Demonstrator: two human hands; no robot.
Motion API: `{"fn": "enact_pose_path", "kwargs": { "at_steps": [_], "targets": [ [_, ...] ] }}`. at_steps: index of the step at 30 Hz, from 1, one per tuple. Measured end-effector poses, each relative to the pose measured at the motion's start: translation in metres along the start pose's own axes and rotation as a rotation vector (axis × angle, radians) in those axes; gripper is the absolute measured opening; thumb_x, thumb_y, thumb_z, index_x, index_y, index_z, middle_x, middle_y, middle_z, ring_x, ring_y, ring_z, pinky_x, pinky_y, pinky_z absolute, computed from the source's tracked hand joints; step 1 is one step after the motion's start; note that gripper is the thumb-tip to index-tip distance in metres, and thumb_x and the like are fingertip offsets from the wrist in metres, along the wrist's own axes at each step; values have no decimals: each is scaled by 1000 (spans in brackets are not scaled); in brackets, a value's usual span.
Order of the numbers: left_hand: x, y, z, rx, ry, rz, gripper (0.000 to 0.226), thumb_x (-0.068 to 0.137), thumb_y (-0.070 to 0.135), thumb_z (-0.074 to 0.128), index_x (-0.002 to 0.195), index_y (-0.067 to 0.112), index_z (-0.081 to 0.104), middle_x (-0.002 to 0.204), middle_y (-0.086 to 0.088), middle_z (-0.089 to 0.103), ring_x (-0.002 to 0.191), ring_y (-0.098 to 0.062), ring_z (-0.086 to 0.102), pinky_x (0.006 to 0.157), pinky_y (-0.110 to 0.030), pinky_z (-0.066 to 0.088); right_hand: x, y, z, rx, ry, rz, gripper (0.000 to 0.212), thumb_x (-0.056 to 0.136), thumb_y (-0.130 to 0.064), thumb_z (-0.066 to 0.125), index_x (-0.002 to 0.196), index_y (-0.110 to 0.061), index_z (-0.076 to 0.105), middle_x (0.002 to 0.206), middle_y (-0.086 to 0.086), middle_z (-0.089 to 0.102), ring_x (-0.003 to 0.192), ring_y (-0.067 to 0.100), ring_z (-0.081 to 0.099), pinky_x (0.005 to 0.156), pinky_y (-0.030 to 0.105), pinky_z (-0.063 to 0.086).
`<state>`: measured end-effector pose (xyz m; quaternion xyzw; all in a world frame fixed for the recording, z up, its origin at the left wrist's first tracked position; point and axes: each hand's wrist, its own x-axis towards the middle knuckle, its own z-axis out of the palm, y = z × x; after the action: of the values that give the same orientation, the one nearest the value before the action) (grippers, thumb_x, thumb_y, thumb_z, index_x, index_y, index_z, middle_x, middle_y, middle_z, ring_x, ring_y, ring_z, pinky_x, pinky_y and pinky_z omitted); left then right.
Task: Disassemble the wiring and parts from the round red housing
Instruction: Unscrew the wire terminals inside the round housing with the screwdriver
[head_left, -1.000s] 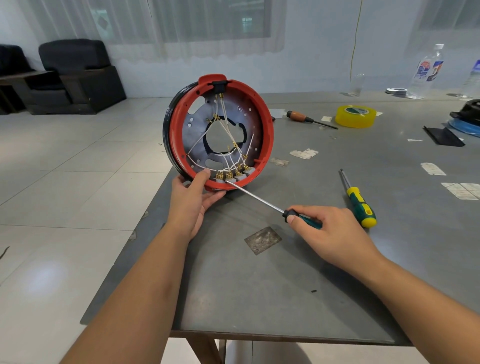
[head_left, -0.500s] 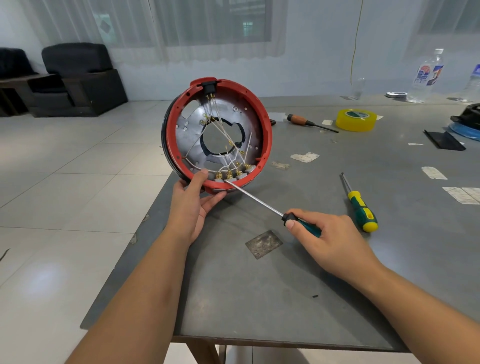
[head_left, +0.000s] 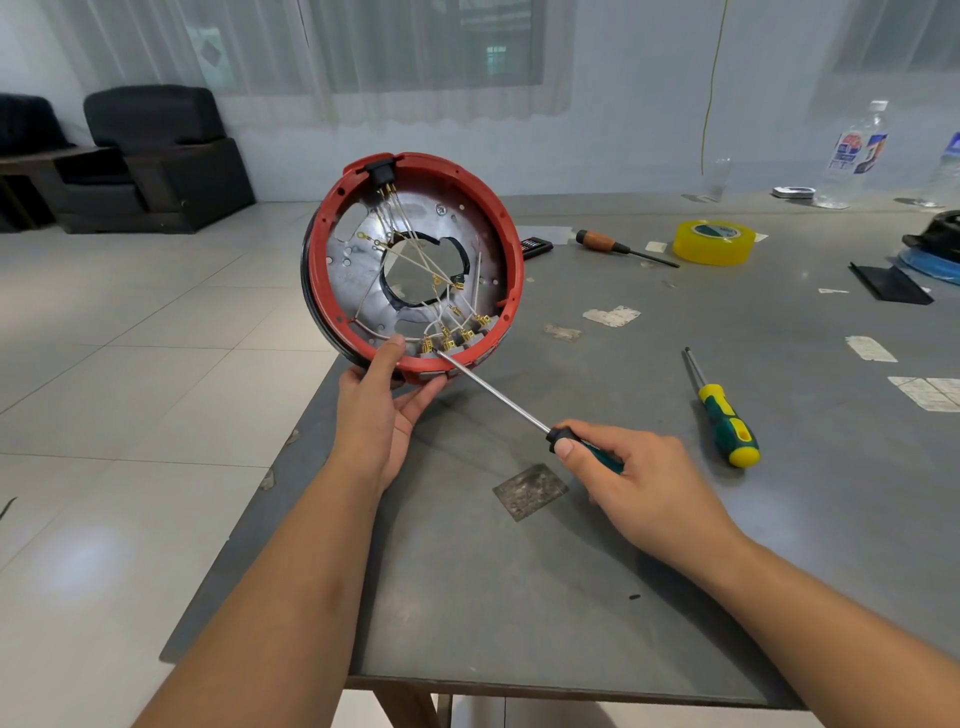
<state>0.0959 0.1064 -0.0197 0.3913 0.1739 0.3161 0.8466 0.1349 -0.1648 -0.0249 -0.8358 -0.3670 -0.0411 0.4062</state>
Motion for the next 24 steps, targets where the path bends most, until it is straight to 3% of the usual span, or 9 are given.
{"fn": "enact_pose_path", "kwargs": {
  "at_steps": [5,10,16,24],
  "targets": [
    [-1,1,2,-10,9,-2,50,96,24,78,136,7,54,127,-20,70,101,-36,78,73,-37,65,3,-3,-2,36,-45,67,12,101,-52,52,110,-57,59,68,-2,62,60,13,56,57,25,44],
    [-2,1,2,-28,16,2,61,96,22,77,147,4,49,136,-24,66,103,-39,77,72,-36,65,5,-5,-3,199,-107,174,20,101,-49,53,110,-50,72,59,-2,64,46,5,53,51,19,45],
    [-2,1,2,-32,14,2,62,96,22,78,148,5,49,136,-23,67,103,-38,78,73,-36,66,8,-11,-9,362,-179,262,20,103,-44,55,108,-48,74,57,-1,59,45,15,52,39,24,41],
    [-2,1,2,-21,7,-15,50,97,21,76,139,9,53,132,-21,70,105,-39,77,73,-36,66,16,-5,-15,517,-295,346,22,104,-46,52,106,-48,74,61,1,57,47,17,47,38,23,37]
  ]
}}
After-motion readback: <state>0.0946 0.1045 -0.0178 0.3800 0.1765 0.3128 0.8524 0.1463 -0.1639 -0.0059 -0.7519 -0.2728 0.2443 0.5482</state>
